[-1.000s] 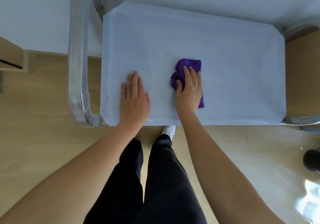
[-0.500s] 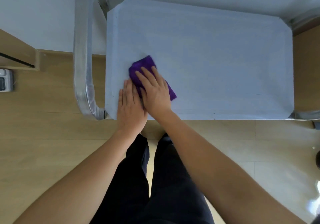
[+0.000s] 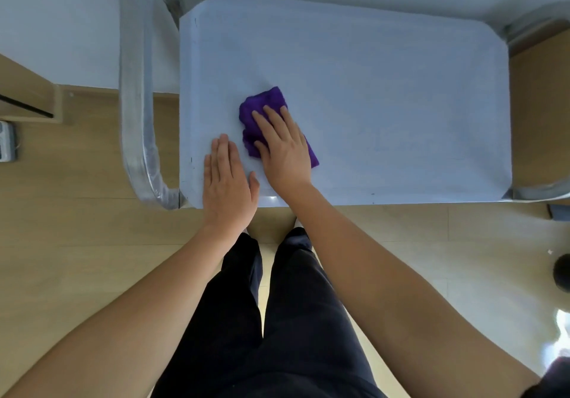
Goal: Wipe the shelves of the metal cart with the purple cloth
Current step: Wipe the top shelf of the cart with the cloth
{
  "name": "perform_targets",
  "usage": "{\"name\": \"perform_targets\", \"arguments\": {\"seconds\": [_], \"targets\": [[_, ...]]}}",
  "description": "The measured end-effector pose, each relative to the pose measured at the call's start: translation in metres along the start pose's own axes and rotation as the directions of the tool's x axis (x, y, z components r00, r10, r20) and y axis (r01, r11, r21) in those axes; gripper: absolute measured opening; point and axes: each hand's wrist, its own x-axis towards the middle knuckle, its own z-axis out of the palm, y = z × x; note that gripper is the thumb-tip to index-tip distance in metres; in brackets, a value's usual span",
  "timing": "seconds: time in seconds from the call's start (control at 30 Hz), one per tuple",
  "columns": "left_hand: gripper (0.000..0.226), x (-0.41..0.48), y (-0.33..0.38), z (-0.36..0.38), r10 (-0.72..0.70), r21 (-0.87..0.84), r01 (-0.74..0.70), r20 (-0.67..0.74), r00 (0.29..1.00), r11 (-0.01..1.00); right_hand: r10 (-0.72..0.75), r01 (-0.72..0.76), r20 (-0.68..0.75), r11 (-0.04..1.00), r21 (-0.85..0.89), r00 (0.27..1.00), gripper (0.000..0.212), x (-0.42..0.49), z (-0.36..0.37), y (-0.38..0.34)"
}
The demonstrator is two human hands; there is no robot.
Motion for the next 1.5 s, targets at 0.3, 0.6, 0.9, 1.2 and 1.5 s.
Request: {"name": "perform_targets", "arguments": {"seconds": [0.3, 0.6, 0.9, 1.2, 1.5], "targets": [[0.066, -0.003, 0.064, 0.009, 0.15, -0.032, -0.149, 0.05, 0.987, 0.988, 0.069, -0.07, -0.059, 0.997, -0.023, 0.996, 0.045, -0.04, -0.03, 0.05], [0.063, 0.004, 0.133, 0.023, 0.276, 0.032, -0.284, 0.151, 0.949, 0.958, 0.183, -0.191, -0.129, 0.98, -0.06, 0.975, 0.045, -0.062, -0.068, 0.121], [0.059, 0.007, 0.212, 0.038, 0.332, 0.066, -0.353, 0.215, 0.919, 0.933, 0.31, -0.324, -0.151, 0.943, -0.081, 0.939, 0.045, -0.073, -0.125, 0.227], [0.058, 0.007, 0.225, 0.042, 0.349, 0.078, -0.37, 0.203, 0.915, 0.926, 0.638, -0.655, -0.25, 0.755, 0.019, 0.728, 0.051, -0.082, -0.188, 0.331], [0.056, 0.006, 0.162, 0.02, 0.288, 0.007, -0.292, 0.152, 0.946, 0.956, 0.415, -0.428, -0.174, 0.903, -0.042, 0.893, 0.052, -0.076, -0.11, 0.187]]}}
